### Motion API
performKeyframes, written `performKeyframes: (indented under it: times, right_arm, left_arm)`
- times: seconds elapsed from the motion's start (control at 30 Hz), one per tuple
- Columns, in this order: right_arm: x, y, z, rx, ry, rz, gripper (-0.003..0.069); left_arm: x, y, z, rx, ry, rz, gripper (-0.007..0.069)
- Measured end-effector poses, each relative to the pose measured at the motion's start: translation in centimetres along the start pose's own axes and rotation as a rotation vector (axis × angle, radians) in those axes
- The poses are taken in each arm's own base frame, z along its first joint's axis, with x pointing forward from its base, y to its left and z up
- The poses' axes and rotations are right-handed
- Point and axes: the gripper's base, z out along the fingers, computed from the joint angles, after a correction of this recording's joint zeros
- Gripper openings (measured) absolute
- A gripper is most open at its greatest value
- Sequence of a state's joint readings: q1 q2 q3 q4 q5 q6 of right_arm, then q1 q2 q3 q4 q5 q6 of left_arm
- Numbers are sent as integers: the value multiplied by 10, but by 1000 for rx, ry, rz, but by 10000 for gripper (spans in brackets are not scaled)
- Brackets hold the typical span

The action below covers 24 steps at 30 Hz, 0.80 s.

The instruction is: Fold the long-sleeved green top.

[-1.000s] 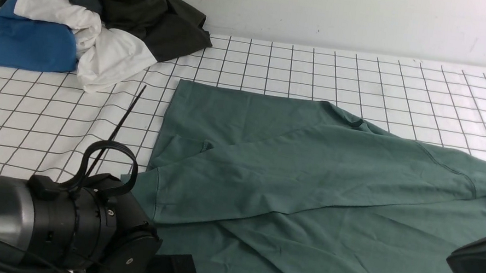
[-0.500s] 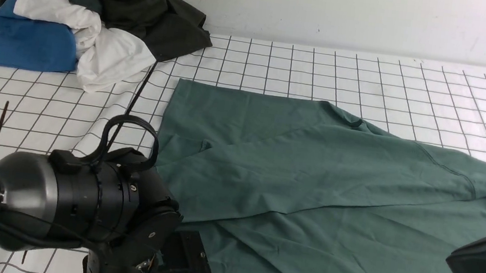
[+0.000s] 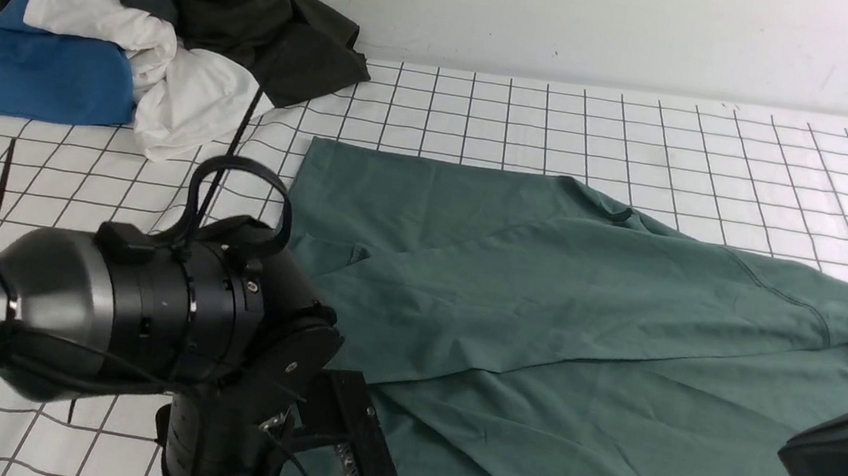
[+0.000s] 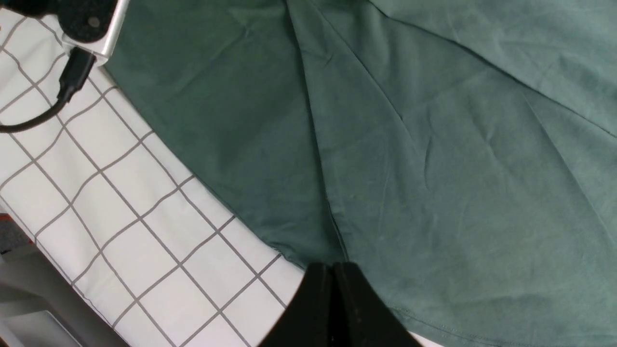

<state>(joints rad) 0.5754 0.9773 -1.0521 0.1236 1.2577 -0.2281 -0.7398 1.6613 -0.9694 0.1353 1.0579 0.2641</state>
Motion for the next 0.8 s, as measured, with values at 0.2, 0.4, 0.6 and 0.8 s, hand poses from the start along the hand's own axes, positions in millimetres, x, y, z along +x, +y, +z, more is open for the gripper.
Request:
performKeyframes:
  times: [0.2,0.4,0.6,0.8]
  right_arm:
    - [0,0,0,0,0,-3,-14]
    - [0,0,0,0,0,-3,-14]
    - [0,0,0,-1,0,-4,-14]
    - [0,0,0,-4,-1,-4,-14]
  left_arm:
    - [-3,0,4,6,14,34,447]
    - [1,-3,19,34,76,44,447]
    - [8,-7,29,43,105,51,447]
    - [2,-5,32,12,19,57,447]
